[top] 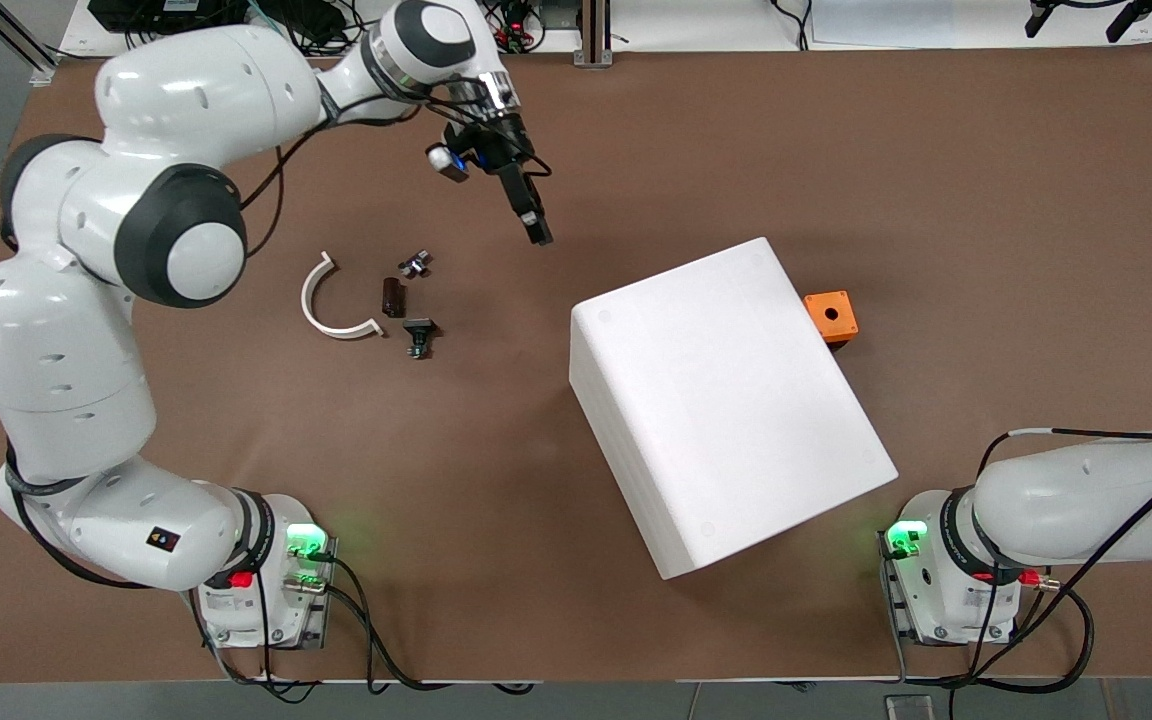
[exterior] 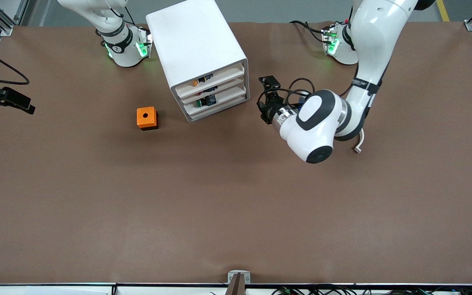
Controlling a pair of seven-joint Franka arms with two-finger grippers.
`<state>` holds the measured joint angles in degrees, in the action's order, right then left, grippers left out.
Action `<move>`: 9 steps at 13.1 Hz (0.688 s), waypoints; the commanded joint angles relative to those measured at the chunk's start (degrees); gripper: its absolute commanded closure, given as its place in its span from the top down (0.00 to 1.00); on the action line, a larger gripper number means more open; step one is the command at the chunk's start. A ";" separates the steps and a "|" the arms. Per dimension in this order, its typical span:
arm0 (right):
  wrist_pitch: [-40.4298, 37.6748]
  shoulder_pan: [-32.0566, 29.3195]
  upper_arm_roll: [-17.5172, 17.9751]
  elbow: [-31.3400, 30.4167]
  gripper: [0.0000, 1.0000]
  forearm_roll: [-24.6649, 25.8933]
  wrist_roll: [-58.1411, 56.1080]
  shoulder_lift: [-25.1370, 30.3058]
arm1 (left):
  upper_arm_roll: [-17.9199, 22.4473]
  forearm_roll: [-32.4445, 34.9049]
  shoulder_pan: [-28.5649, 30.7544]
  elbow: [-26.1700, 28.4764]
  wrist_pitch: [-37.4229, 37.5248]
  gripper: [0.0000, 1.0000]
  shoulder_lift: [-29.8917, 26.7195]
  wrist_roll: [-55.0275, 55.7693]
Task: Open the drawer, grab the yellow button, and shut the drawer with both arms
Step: 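Grip the drawer handle with the left gripper and pull it open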
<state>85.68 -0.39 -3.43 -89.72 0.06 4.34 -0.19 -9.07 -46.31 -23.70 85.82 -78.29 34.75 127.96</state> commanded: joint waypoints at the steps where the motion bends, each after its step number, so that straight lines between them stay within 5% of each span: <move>1: -0.34 -0.49 0.17 0.16 1.00 0.73 0.93 0.11 | 0.02 -5.61 -0.39 -1.53 1.21 0.84 3.65 8.59; 5: -0.43 -1.37 0.26 -0.02 1.00 0.64 1.11 0.11 | 0.02 -8.53 -3.80 -1.53 1.21 0.63 6.73 14.06; 9: -1.12 -2.42 0.26 -0.37 1.00 0.64 1.20 0.28 | 0.11 -11.16 -5.92 -1.62 1.03 0.58 8.49 14.07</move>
<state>85.34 -1.23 -3.88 -89.74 0.09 4.85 -0.27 -9.17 -55.36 -28.74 85.58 -78.16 41.94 140.64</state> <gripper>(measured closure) 0.000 0.410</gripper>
